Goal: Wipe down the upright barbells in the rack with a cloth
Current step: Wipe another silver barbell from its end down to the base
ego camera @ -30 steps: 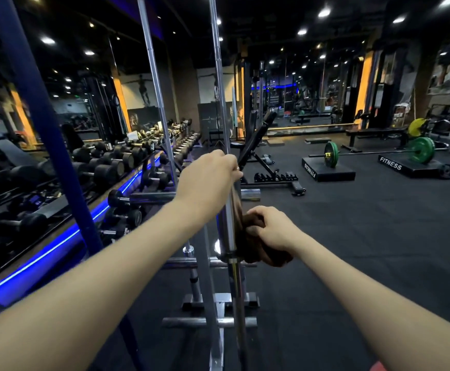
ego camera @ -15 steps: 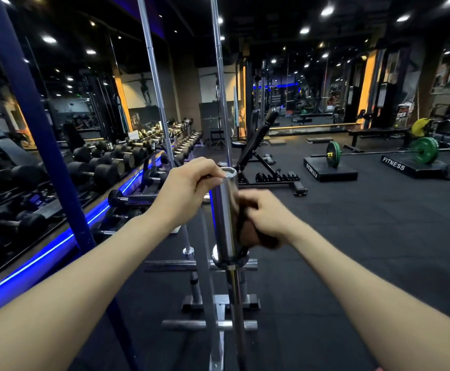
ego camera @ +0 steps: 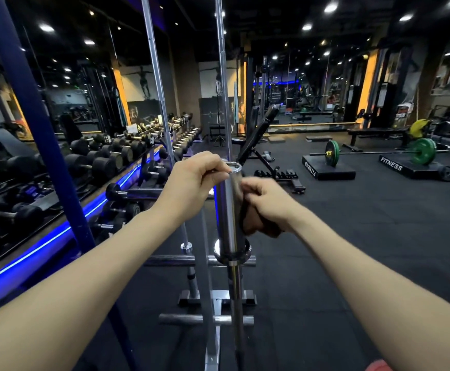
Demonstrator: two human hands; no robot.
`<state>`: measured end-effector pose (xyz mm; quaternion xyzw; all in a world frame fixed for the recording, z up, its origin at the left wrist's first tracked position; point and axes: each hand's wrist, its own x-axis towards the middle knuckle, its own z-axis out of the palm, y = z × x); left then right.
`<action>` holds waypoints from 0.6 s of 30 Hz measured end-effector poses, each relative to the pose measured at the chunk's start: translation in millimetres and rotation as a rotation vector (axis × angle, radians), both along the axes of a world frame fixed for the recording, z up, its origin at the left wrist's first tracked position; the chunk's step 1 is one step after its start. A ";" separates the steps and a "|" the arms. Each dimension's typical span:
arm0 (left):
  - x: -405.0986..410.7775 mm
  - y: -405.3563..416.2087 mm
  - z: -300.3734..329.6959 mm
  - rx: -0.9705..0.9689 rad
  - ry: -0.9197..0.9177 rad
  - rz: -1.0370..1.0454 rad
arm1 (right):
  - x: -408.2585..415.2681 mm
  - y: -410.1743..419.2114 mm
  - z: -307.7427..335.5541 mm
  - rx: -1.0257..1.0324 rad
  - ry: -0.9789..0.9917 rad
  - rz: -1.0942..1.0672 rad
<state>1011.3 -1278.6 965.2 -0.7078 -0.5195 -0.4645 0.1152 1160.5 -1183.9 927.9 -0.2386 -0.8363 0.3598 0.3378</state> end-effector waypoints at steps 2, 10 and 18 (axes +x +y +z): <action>1.3 1.2 0.4 0.007 -0.012 -0.008 | 1.9 4.0 -20.5 -0.015 -0.104 0.001; 14.4 0.6 -0.8 0.052 -0.016 0.039 | 27.3 -14.8 -42.4 0.004 -0.222 -0.177; 26.7 -9.6 1.3 0.034 0.025 0.099 | 45.9 -50.1 -39.0 0.054 -0.268 -0.257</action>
